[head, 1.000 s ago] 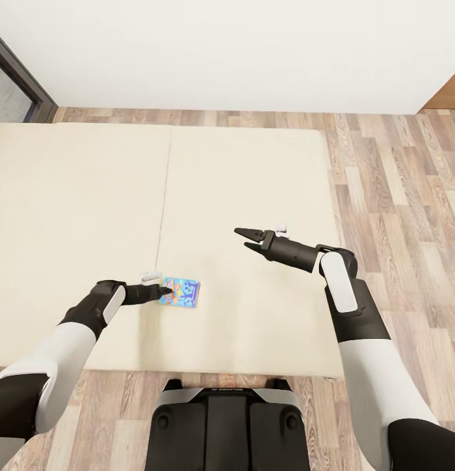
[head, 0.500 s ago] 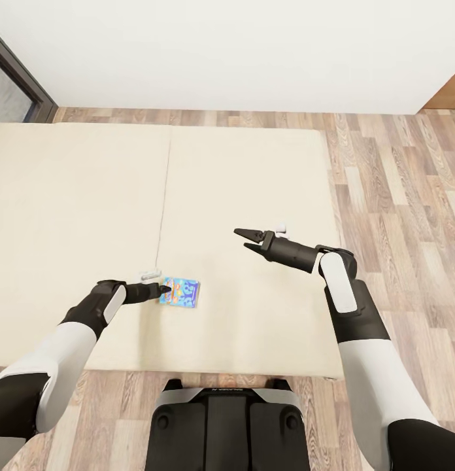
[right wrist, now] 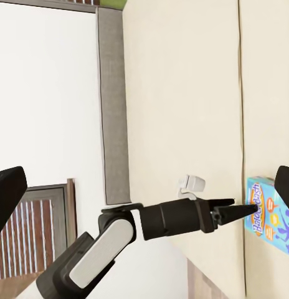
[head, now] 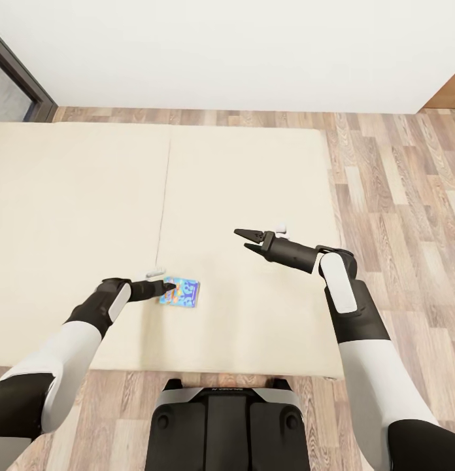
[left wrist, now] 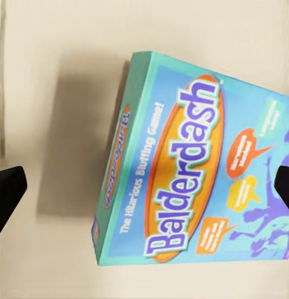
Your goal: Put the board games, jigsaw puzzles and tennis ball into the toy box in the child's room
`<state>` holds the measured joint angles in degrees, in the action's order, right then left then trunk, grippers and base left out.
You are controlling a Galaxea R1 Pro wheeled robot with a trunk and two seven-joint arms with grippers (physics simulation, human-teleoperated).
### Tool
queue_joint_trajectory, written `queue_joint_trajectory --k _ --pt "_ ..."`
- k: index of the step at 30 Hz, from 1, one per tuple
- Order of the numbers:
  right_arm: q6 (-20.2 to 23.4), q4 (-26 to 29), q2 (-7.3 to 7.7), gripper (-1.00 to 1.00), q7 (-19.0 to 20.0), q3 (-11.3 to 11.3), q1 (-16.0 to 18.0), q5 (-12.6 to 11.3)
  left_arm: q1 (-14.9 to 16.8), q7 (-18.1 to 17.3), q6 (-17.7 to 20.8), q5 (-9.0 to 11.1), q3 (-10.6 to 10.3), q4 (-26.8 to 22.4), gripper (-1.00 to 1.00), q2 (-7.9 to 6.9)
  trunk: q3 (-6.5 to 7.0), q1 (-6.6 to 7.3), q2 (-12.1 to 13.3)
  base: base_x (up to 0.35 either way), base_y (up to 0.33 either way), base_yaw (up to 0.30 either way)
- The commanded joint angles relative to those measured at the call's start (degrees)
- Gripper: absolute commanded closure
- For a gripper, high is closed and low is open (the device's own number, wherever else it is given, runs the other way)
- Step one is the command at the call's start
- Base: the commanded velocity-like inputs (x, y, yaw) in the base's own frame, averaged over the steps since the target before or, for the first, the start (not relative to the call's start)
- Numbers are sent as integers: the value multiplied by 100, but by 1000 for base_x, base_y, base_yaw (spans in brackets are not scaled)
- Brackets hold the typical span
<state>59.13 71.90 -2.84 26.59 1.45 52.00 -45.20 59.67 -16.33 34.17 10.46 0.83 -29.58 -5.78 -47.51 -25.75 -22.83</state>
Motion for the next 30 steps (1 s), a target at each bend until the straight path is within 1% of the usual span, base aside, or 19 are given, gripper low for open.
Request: queue_joint_trajectory --k 1,7,15,19,30 --pt "28 -1 -8 -100 47 15 3 46 1 -3 44 39 7 -29 -100 21 -8 -3 -9 0 0 0" --pt "28 -1 -7 -100 48 14 3 46 1 -4 39 46 8 -79 -100 66 -20 -3 -9 0 0 0" --pt "28 -1 -11 -100 47 13 3 46 1 -9 38 38 -2 -104 -100 230 -37 -3 -9 0 0 0" --pt "28 -1 -11 -100 48 13 3 46 1 -10 33 36 -6 -107 -100 255 -46 -3 -9 0 0 0" --pt "36 -1 -11 -100 48 13 3 46 1 -16 -11 35 -20 -109 -100 261 -87 -3 -9 0 0 0"
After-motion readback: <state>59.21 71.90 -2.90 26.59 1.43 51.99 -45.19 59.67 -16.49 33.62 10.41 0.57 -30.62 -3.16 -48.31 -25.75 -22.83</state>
